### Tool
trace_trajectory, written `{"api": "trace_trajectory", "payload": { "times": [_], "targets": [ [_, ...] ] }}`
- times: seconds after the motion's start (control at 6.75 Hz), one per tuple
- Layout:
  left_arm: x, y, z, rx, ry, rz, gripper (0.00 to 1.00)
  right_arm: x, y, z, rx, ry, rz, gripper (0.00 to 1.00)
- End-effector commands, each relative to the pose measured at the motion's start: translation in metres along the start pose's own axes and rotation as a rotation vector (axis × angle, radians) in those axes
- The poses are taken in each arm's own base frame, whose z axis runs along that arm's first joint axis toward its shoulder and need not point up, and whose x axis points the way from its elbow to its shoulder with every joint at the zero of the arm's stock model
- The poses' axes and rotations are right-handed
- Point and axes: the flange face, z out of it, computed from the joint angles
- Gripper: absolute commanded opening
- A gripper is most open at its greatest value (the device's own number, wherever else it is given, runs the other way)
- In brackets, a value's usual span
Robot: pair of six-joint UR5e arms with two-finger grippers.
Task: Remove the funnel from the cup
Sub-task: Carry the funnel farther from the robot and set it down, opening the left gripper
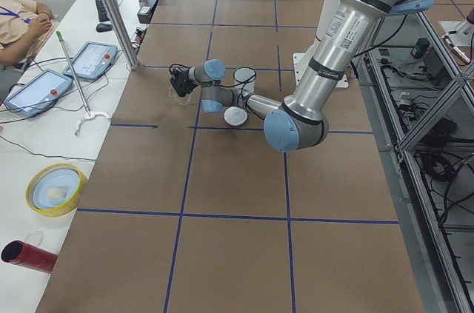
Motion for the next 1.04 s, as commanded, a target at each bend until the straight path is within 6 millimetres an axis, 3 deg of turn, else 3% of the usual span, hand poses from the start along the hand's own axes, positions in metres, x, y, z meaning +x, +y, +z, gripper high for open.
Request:
{"api": "trace_trajectory", "payload": {
  "times": [0.0, 0.15, 0.3, 0.44, 0.59, 0.89],
  "targets": [
    [-0.01, 0.005, 0.005, -0.003, -0.014, 0.003, 0.18, 0.0, 0.0, 0.0, 0.0, 0.0, 0.0, 1.0],
    [-0.013, 0.004, 0.006, 0.0, -0.019, 0.004, 0.77, 0.0, 0.0, 0.0, 0.0, 0.0, 0.0, 1.0],
    [-0.013, 0.004, 0.006, 0.0, -0.019, 0.006, 0.95, 0.0, 0.0, 0.0, 0.0, 0.0, 0.0, 1.0],
    [-0.006, 0.001, 0.003, -0.004, -0.013, 0.015, 0.95, 0.0, 0.0, 0.0, 0.0, 0.0, 0.0, 1.0],
    [0.007, 0.01, -0.008, -0.064, -0.021, 0.024, 0.95, 0.0, 0.0, 0.0, 0.0, 0.0, 0.0, 1.0],
    [0.016, 0.026, -0.063, -0.156, -0.247, 0.029, 0.99, 0.0, 0.0, 0.0, 0.0, 0.0, 0.0, 1.0]
  ]
}}
